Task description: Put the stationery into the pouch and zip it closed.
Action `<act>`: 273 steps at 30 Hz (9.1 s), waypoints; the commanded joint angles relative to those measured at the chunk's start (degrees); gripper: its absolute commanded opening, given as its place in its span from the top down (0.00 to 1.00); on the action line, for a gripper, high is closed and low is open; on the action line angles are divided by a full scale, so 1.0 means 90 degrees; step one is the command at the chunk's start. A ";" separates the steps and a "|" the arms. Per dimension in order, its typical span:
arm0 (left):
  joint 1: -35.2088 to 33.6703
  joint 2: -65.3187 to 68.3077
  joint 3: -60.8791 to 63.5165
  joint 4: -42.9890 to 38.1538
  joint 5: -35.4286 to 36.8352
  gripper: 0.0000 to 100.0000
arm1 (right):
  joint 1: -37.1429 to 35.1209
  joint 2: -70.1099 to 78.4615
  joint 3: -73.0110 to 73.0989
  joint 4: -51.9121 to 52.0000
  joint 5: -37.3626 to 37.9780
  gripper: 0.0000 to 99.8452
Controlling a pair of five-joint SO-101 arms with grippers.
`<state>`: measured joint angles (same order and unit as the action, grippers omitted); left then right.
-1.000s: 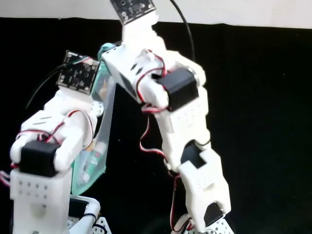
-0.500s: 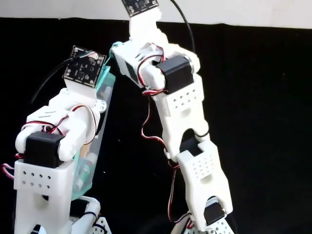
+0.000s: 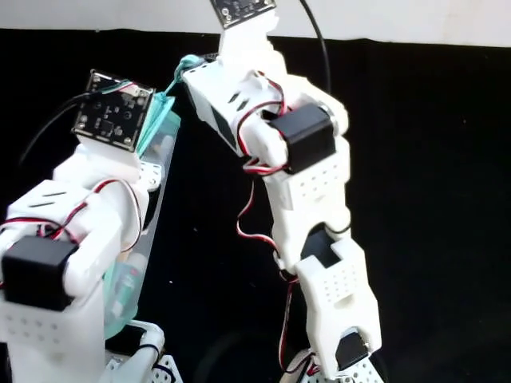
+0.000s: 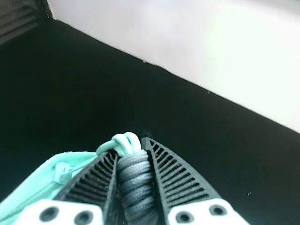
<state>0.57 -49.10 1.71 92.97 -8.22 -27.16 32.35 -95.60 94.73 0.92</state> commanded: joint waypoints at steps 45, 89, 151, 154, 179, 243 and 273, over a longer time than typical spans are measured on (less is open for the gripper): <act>0.1226 -0.0513 -0.2779 0.0918 0.0576 0.99 | 0.0620 0.3853 -0.0620 0.0034 0.0010 0.99; 0.1226 -0.0513 0.1382 -0.0801 -0.0391 0.86 | -0.0444 -0.1832 0.0171 0.0454 0.0703 0.99; 0.0239 0.2886 0.3687 -0.8615 0.0274 0.86 | -0.0601 -0.1861 0.1792 0.0708 0.0049 0.99; 0.0425 0.3365 0.3238 -0.8596 0.0274 0.86 | -0.0747 -0.1851 0.1851 0.0708 0.0049 0.99; -0.0523 0.2427 0.2906 -0.6857 0.0283 0.86 | -0.0806 -0.1841 0.1822 0.0708 -0.0459 0.99; 0.0669 0.1695 0.0249 -0.2569 0.0244 0.77 | -0.0796 -0.1832 0.1841 0.0708 -0.0420 0.99; 0.0640 0.0747 0.0317 -0.0654 -0.0117 0.99 | 0.1841 -0.1578 0.1792 -0.1011 -0.0410 0.99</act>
<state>6.46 -38.99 3.65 80.75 -8.92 -21.27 18.90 -78.11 91.82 -2.33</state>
